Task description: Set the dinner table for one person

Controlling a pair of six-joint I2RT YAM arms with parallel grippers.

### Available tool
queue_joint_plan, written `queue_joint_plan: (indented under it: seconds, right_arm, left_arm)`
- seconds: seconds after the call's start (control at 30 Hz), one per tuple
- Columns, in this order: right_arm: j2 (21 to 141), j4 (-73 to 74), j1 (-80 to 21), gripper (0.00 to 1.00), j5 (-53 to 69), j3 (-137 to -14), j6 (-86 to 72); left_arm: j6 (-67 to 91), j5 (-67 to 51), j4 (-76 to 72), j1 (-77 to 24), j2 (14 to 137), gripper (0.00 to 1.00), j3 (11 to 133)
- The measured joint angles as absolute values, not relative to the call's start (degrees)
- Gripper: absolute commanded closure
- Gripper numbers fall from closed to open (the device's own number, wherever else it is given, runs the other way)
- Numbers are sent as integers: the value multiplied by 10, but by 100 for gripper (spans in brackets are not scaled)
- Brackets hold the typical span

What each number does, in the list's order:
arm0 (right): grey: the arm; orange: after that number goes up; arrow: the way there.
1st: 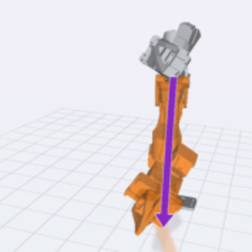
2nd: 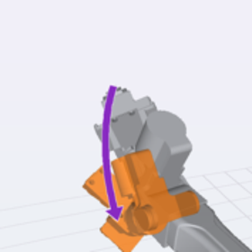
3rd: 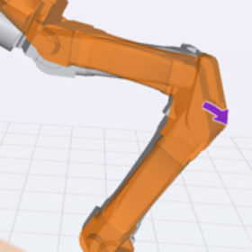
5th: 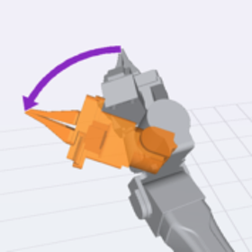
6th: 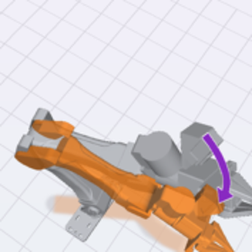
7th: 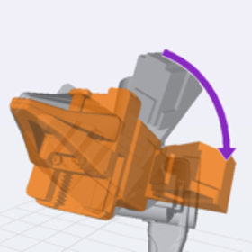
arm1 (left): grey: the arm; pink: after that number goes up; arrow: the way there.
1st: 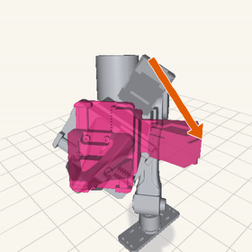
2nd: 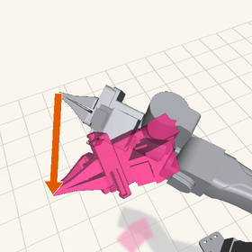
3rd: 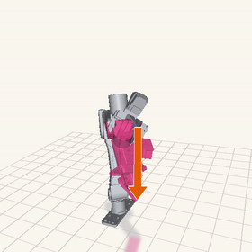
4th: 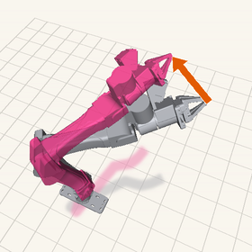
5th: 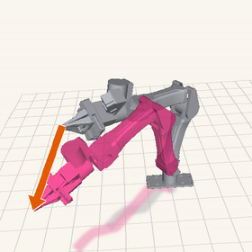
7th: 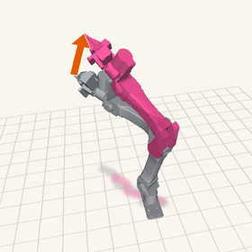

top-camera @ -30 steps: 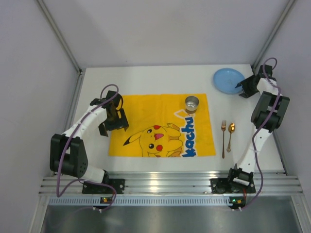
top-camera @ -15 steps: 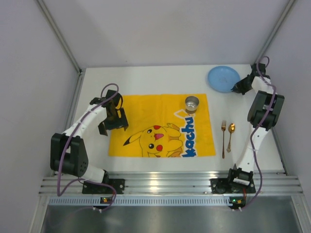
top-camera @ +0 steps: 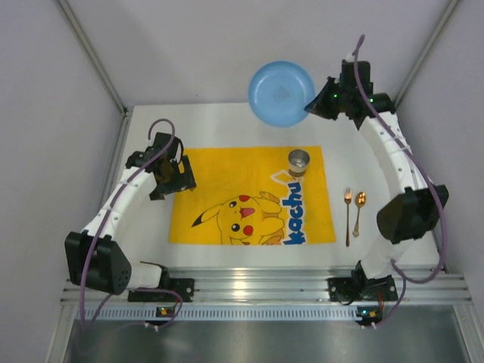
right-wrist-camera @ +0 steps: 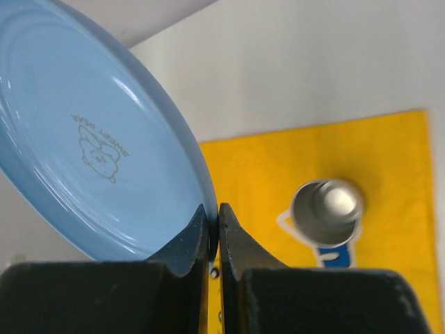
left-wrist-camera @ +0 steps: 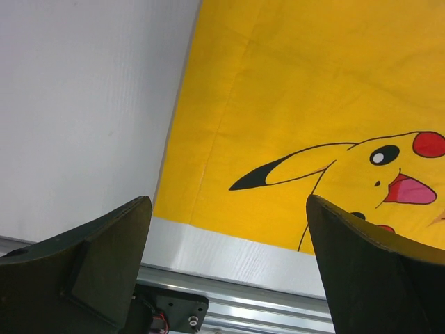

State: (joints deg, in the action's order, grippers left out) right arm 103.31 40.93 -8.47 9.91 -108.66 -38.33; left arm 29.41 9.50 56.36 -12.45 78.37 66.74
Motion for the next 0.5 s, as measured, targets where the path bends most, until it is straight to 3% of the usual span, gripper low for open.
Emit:
queue_joint_plan:
  seconds: [0.2, 0.33, 0.5]
  right_arm:
    - [906, 391, -271, 100, 82, -901, -424]
    - [942, 397, -330, 100, 60, -792, -467]
    - [1013, 401, -372, 100, 37, -753, -501]
  left_arm:
    - [292, 99, 570, -124, 715, 2, 664]
    - [291, 99, 571, -124, 678, 2, 633]
    - [289, 98, 580, -124, 669, 2, 613]
